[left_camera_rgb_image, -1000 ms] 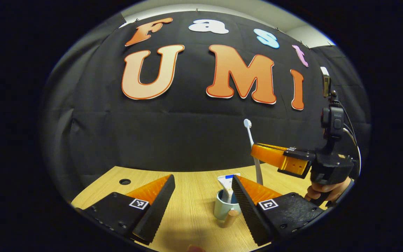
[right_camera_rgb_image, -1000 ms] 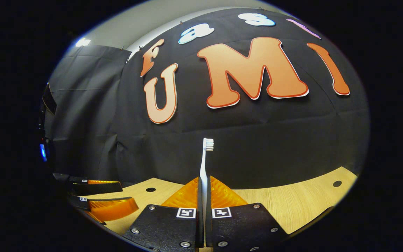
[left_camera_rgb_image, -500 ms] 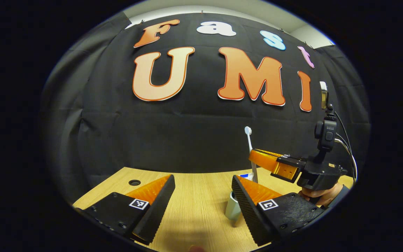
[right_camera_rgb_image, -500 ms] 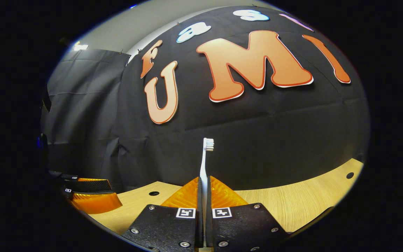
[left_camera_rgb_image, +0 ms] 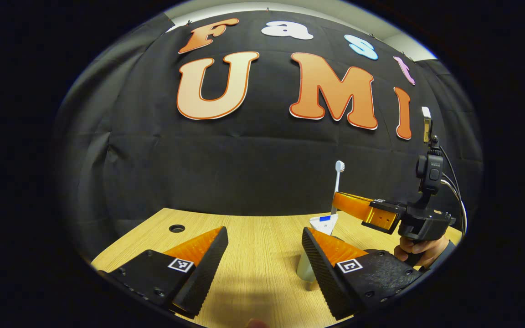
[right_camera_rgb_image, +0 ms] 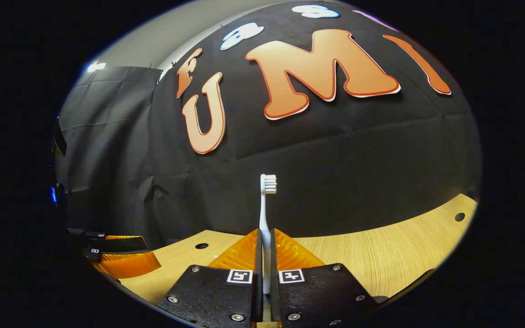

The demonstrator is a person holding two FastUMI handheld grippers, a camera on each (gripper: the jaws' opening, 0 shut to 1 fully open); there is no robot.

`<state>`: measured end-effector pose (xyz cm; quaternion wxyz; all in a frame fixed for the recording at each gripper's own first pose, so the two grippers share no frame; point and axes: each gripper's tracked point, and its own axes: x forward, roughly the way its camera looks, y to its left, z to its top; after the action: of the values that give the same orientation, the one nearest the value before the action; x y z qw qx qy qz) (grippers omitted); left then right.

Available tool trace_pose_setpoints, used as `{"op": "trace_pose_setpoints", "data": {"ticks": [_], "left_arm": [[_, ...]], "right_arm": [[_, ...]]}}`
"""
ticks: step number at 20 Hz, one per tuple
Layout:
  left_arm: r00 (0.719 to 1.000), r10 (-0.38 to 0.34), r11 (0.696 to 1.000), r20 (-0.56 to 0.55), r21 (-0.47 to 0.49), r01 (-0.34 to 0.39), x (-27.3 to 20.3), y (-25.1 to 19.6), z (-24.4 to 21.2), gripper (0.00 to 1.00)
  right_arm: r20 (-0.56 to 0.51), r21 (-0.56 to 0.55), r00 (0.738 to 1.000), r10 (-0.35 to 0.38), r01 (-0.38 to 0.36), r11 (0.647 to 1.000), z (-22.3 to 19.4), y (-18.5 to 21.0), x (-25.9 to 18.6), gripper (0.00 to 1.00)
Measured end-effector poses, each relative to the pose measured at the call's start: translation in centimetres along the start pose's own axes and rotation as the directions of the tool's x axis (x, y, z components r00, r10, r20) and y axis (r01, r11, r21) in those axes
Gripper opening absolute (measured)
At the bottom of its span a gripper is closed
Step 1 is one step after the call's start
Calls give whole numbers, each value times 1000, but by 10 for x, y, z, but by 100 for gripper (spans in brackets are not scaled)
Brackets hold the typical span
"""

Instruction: Put the toothbrush and toothpaste on the desktop into the cup, then pick up the cup and place it on the coaster on the desktop.

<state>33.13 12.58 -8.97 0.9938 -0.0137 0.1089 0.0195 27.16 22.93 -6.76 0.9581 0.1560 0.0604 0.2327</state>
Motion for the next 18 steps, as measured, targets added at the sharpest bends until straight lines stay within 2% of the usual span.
{"op": "trace_pose_setpoints", "data": {"ticks": [5, 9, 11, 13, 14, 15, 16, 17, 18], "left_arm": [[1000, -2, 1000, -5, -11, 2, -6, -3, 0, 98], [1000, -17, 1000, 5, -20, 17, -11, -13, 7, 98], [1000, -24, 999, 4, -22, 24, -14, -19, 10, 98], [1000, -22, 1000, -2, -18, 22, -15, -25, 11, 98], [1000, -16, 1000, -9, -13, 16, -14, -26, 10, 97], [1000, -22, 1000, -18, -8, 22, -14, -30, 10, 97], [999, -27, 1000, -23, -5, 27, -13, -34, 10, 98], [999, -35, 999, -27, 0, 35, -12, -39, 11, 98], [999, -42, 999, -31, 8, 42, -11, -44, 13, 97]], "right_arm": [[-59, 0, 998, 12, -12, 1000, -6, 1, -11, 7], [-33, -4, 999, 21, -21, 1000, 12, 2, -26, 12], [-10, -29, 1000, 18, -19, 999, 24, 1, -36, 19], [2, -53, 1000, 22, -22, 998, 33, 0, -45, 29], [8, -65, 1000, 23, -23, 998, 37, 0, -48, 43], [14, -76, 1000, 23, -22, 997, 42, 1, -53, 40], [22, -86, 1000, 21, -19, 996, 45, 0, -57, 60], [30, -98, 999, 16, -13, 995, 49, -1, -61, 61], [36, -109, 999, 9, -5, 994, 52, -3, -64, 78]]}}
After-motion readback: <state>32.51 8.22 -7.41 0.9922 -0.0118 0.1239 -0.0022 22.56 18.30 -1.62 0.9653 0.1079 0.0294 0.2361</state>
